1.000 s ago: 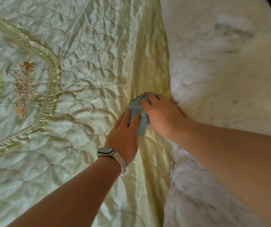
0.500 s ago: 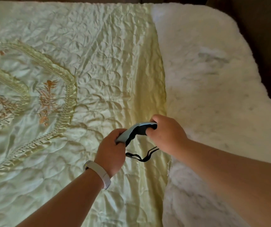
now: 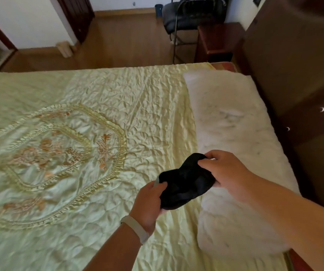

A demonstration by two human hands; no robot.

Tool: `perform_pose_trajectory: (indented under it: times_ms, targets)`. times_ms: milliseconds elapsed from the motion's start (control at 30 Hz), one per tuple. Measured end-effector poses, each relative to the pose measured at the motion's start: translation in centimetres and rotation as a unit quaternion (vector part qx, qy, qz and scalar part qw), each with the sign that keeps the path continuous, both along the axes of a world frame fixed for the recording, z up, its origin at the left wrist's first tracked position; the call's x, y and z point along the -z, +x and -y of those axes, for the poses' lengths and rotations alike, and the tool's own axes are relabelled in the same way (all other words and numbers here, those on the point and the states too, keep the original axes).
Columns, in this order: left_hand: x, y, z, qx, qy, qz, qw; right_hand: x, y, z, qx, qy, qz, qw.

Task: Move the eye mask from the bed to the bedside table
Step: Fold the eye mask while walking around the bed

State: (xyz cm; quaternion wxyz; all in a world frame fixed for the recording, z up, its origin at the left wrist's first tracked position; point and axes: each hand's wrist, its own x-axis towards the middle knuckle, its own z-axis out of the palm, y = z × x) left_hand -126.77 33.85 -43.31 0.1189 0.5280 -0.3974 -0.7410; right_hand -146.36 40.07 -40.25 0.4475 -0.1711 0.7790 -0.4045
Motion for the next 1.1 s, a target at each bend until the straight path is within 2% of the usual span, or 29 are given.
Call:
perform_pose_trajectory:
  times_ms: [233,333,467,633,767,867,1100]
  targets:
    - [-9.2,1.1,-4.1,-0.142,0.057,-0.08,0.985,-9.4,1.9,-3.6,0.06,-0.048,0.07,0.995]
    - [-13.4,1.0,-5.7,-0.173,0.058,-0.107,0.977,-13.2,3.4,-5.2,0.078,-0.093,0.067,0.99]
    - [-18.1,0.1,-8.5,-0.154,0.025,-0.134,0.979,-17.9,5.2,-7.5,0.068,-0.141,-0.017,0.988]
    - [-23.3,-1.9,-11.6,-0.139,-0.037,-0.187,0.972,-22.2,6.8,-10.4,-0.035,-0.201,-0.15,0.967]
    - [-27.1,-3.0,-13.5,-0.153,-0.053,-0.235,0.959,-25.0,6.6,-12.5,-0.127,-0.263,-0.242,0.925]
    - [-29.0,-3.2,-14.6,-0.155,-0.062,-0.246,0.955,-26.4,6.0,-14.0,-0.217,-0.259,-0.296,0.893]
    - [-30.7,-2.0,-16.4,-0.127,-0.127,-0.203,0.963,-29.0,5.7,-17.0,-0.372,-0.277,-0.447,0.765]
